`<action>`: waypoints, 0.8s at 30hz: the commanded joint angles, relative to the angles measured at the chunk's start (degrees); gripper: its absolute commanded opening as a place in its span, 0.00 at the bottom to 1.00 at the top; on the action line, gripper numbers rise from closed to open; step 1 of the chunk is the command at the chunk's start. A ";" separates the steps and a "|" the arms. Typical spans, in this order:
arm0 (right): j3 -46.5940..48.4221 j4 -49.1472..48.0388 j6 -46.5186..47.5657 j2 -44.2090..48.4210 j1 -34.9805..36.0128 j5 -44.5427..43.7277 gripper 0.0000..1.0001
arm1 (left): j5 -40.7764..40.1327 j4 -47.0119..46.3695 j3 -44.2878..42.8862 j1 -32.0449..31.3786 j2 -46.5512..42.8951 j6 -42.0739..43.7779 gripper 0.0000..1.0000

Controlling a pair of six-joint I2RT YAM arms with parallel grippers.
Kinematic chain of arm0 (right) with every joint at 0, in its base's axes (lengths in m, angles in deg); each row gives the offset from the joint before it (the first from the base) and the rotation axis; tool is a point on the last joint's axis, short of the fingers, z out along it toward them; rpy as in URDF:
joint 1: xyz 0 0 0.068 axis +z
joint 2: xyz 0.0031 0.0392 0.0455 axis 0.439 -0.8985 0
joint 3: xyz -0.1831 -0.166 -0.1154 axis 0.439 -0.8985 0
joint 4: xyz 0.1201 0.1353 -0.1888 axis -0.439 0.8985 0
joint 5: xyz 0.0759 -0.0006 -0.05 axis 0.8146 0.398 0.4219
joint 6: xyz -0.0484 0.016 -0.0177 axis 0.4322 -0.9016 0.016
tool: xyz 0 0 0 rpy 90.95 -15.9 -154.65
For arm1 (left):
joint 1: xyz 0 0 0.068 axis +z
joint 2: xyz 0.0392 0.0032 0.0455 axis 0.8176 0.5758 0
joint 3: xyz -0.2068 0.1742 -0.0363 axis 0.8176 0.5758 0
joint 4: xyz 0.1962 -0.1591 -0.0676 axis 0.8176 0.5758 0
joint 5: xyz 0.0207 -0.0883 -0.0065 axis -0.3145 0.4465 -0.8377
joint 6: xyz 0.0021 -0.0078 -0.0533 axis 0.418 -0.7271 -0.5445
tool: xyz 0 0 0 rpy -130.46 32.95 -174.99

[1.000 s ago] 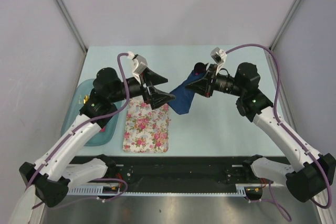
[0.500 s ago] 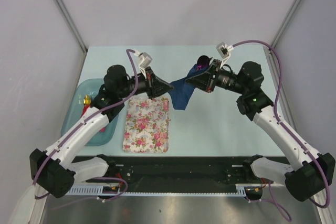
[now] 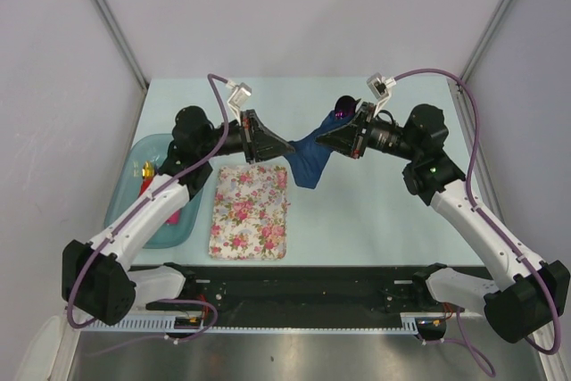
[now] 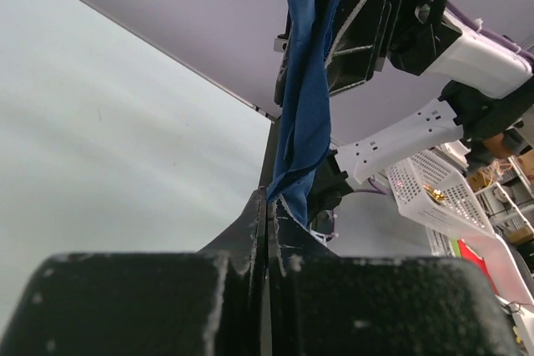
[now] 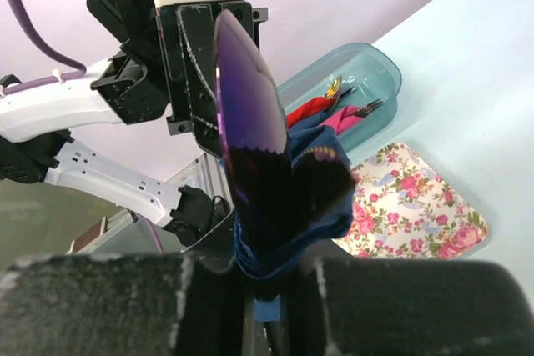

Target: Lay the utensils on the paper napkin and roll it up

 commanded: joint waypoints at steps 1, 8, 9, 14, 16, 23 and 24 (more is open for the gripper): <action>2.35 0.04 -0.13 1.56 0.50 3.92 0.00 | 0.19 -6.70 0.99 3.26 -0.13 -3.54 0.00; 2.96 -0.39 -0.92 1.12 0.06 4.62 0.00 | -2.26 -7.60 4.24 4.94 1.62 -7.08 0.00; 2.79 -1.79 -1.45 1.03 0.15 5.05 0.00 | -3.31 -2.70 3.72 4.93 1.98 -5.67 0.00; 2.61 -4.70 -4.44 0.42 0.06 4.89 0.00 | -12.27 6.81 -1.98 4.93 3.39 3.37 0.18; 2.52 -4.27 -4.88 0.33 -0.38 3.31 0.00 | -16.14 15.25 -5.93 5.37 3.12 10.91 0.27; 3.40 4.70 -5.23 -0.99 -2.22 -11.01 0.00 | -25.46 21.95 -8.15 6.96 -7.32 25.71 0.73; 3.49 5.92 -5.75 -1.42 -2.23 -14.24 0.00 | -28.08 24.13 -8.24 6.61 -8.12 26.85 0.75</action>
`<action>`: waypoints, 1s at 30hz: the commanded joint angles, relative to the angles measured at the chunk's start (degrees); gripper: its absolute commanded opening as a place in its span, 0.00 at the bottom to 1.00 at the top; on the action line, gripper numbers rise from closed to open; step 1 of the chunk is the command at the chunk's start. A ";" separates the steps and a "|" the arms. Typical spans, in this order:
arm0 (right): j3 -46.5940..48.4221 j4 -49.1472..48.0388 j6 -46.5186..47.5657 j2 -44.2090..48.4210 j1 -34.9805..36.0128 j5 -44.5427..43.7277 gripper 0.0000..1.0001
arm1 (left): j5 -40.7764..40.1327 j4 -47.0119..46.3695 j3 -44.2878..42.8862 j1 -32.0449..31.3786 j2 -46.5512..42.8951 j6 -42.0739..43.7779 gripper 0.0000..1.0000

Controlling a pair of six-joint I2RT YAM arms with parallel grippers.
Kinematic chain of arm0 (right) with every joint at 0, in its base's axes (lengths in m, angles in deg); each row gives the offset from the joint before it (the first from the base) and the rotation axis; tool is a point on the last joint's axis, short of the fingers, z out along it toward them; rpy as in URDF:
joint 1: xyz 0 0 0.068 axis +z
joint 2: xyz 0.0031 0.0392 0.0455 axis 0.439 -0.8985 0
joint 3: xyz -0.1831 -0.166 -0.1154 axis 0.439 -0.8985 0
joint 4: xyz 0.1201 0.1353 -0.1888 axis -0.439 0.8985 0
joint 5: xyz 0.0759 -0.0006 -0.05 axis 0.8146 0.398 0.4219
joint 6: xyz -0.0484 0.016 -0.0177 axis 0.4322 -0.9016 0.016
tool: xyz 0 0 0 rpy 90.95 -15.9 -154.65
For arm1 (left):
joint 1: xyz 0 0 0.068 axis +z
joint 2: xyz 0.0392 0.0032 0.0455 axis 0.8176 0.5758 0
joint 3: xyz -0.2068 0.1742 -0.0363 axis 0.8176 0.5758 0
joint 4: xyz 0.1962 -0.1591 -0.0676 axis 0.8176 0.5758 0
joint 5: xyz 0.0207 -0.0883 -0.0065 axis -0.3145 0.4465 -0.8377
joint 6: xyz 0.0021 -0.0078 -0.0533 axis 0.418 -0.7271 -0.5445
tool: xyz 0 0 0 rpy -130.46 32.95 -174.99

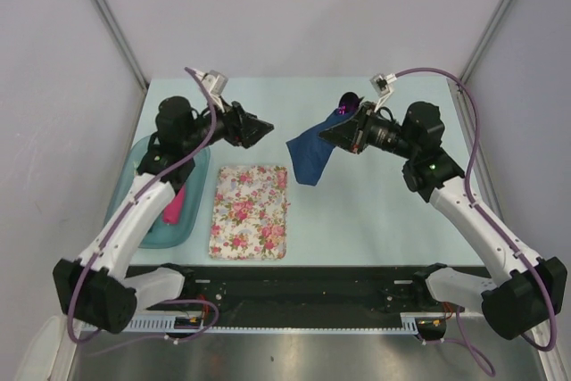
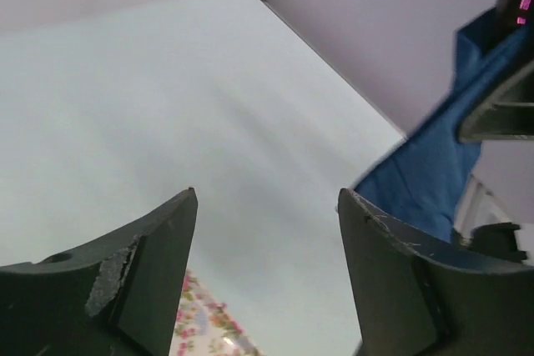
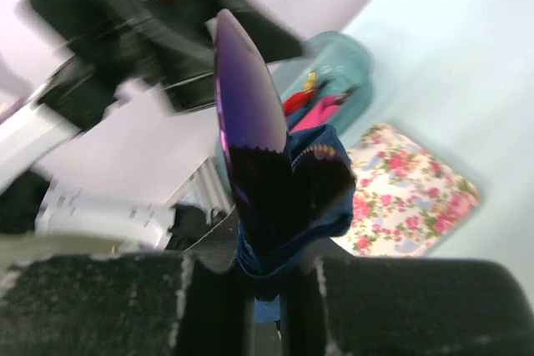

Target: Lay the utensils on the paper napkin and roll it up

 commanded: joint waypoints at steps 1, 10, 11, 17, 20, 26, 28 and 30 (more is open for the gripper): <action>3.23 2.80 -2.33 -0.47 -0.83 -11.63 0.00 | -9.66 7.21 -3.43 -0.54 -8.47 13.56 0.75; 3.40 2.90 -5.14 -2.66 2.07 -16.12 0.00 | -15.19 9.42 -5.53 -15.47 -5.50 17.19 0.82; 3.58 3.24 -4.97 -2.75 2.42 -16.64 0.00 | -15.90 9.77 -6.15 -17.83 -3.58 17.45 0.82; 4.11 3.77 -4.88 -2.49 3.13 -17.61 0.00 | -16.96 10.82 -10.46 -22.07 2.41 16.22 0.83; 4.11 2.73 -5.14 -2.40 3.22 -16.74 0.00 | -14.77 10.82 -10.99 -22.60 4.96 13.77 0.81; 4.02 1.40 -4.70 -2.31 3.13 -15.59 0.00 | -4.16 6.46 -9.68 -21.56 7.16 8.32 0.74; 3.84 0.44 -4.79 -2.14 3.04 -14.98 0.00 | -0.72 3.19 -7.66 -20.59 7.25 4.72 0.67; 3.41 0.00 -4.88 -2.05 2.95 -14.19 0.00 | 2.18 0.02 -6.69 -19.53 7.34 2.70 0.62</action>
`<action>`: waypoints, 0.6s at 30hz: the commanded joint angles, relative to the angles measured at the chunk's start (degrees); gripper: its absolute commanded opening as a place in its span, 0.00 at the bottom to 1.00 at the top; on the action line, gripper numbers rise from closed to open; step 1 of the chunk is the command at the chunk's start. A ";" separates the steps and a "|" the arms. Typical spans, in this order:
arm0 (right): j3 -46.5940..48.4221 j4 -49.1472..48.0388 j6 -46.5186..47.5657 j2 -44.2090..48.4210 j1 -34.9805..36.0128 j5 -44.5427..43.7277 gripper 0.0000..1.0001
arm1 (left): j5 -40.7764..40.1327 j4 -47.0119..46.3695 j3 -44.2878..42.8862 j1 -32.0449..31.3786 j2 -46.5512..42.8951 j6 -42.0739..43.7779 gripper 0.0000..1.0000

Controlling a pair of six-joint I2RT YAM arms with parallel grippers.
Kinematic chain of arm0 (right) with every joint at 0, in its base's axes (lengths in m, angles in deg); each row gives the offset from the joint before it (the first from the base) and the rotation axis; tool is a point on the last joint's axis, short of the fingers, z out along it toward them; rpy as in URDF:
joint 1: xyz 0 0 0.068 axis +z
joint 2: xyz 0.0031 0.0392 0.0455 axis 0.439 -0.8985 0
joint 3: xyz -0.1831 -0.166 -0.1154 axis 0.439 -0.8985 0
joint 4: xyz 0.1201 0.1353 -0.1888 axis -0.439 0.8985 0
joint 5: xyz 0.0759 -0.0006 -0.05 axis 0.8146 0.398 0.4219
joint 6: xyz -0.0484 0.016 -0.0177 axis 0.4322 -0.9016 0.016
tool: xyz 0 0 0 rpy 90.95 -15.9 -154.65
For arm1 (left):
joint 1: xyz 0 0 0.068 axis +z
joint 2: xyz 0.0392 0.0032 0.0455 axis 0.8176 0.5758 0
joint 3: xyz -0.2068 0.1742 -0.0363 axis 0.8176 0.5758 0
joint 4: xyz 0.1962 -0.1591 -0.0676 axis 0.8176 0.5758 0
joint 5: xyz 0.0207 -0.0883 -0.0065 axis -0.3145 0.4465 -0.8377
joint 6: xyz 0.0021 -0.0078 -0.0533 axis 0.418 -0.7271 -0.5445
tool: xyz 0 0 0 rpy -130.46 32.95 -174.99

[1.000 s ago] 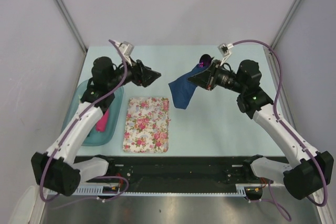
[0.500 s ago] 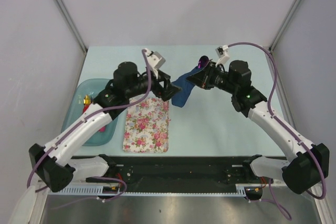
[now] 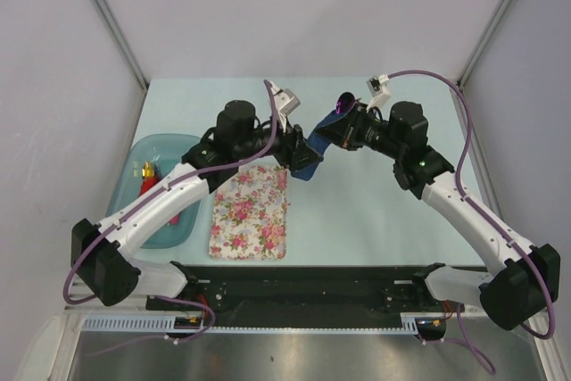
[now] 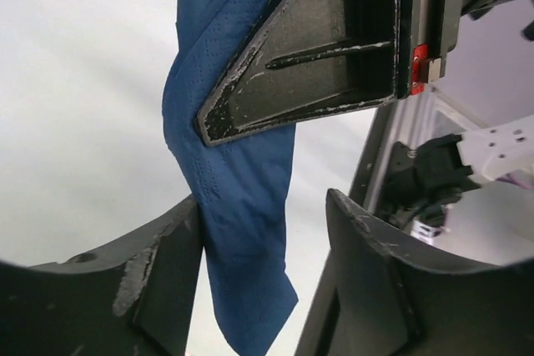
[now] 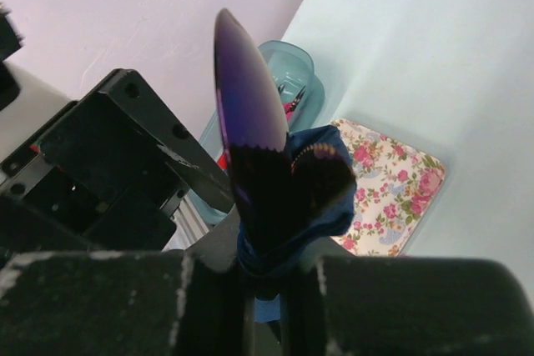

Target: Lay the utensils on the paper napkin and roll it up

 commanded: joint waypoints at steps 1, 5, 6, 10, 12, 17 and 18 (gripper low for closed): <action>2.29 -7.21 -1.07 1.34 -0.13 2.75 0.00 | 10.46 -10.66 1.66 2.26 -0.03 -7.34 0.59; 1.58 -10.03 -2.13 1.34 -0.48 4.86 0.00 | 13.98 -14.73 1.93 4.11 1.29 -11.21 0.56; 1.41 -10.65 -2.39 1.34 -0.57 5.30 0.00 | 14.51 -14.90 1.93 4.20 1.55 -11.57 0.55; 0.53 -15.38 -3.27 1.25 -0.66 7.85 0.00 | 17.32 -17.36 1.84 4.64 2.17 -13.24 0.53; 0.27 -16.80 -3.45 1.34 -0.66 8.73 0.00 | 17.94 -17.19 1.49 4.81 2.52 -13.51 0.51; -0.26 -19.79 -2.75 1.69 -0.57 10.23 0.00 | 21.36 -18.68 1.75 6.66 2.87 -16.31 0.42; -0.35 -20.14 -2.83 1.69 -0.57 10.40 0.00 | 22.33 -19.55 2.10 6.92 2.79 -16.93 0.40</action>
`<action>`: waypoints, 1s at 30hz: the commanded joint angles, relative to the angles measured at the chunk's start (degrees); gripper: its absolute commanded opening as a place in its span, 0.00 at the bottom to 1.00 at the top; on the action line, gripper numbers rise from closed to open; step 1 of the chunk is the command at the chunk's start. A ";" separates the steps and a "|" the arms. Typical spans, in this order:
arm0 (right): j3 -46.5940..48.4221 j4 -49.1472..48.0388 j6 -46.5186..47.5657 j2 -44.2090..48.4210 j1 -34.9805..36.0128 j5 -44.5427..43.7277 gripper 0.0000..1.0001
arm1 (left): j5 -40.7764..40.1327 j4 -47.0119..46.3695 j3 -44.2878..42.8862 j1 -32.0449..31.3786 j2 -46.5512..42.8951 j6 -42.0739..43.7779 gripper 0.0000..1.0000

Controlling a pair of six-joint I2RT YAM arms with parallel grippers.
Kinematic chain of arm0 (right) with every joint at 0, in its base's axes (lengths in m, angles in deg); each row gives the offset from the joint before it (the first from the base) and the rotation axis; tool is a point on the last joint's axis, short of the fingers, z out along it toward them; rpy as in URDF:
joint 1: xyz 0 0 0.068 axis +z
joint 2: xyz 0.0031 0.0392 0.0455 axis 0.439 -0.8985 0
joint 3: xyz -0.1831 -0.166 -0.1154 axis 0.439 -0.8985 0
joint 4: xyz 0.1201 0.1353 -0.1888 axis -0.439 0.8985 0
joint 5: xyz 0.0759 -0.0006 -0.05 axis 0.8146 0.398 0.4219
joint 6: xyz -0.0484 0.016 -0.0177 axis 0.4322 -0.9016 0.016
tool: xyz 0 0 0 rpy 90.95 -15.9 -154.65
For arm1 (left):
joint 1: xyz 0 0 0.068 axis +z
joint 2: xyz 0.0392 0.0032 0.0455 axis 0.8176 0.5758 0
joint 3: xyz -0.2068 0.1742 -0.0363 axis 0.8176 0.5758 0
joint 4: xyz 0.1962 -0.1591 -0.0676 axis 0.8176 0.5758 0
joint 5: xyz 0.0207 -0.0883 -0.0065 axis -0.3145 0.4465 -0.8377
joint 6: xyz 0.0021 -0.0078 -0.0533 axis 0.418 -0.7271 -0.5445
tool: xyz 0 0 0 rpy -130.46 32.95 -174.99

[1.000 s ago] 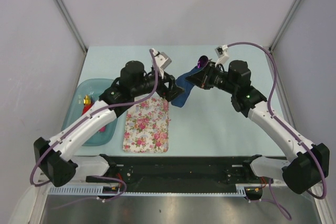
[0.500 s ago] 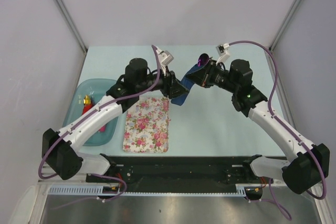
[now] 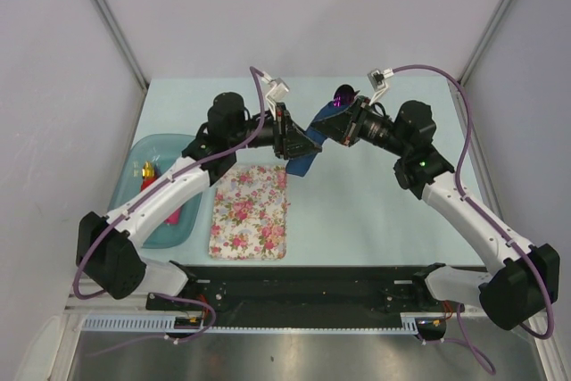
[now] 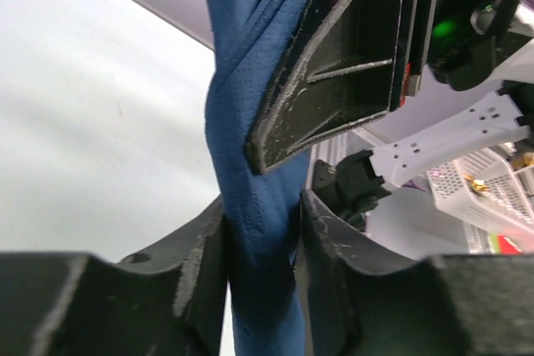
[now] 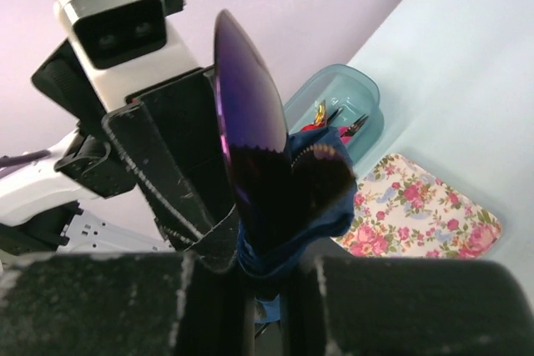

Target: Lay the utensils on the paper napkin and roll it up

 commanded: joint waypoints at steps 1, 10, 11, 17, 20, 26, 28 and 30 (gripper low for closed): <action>0.26 -8.91 -0.25 1.69 0.04 2.60 0.00 | 6.70 -7.12 0.47 1.87 0.05 -4.28 0.39; -0.09 -13.57 0.54 1.17 0.66 4.80 0.00 | 15.15 -17.07 0.65 2.84 0.67 -11.75 0.30; 0.00 -13.83 0.62 1.16 0.75 4.98 0.00 | 15.50 -17.07 0.12 2.84 1.02 -11.93 0.30; 0.35 -15.16 2.47 1.16 1.54 6.47 0.00 | 16.30 -16.98 0.55 3.19 0.93 -13.25 0.07; 0.61 -15.16 3.26 0.99 1.62 7.17 0.00 | 14.63 -17.24 2.04 4.51 0.06 -14.30 0.00; 1.49 -10.77 5.71 0.90 1.62 6.65 0.65 | 7.51 -18.13 7.05 8.46 -5.13 -15.00 0.00; 2.02 -8.13 6.68 1.07 1.62 6.12 0.99 | 7.16 -17.60 7.85 10.31 -6.44 -15.00 0.00; 2.28 -5.42 8.00 1.25 1.45 5.77 1.00 | 6.80 -16.90 9.34 12.76 -7.32 -15.00 0.00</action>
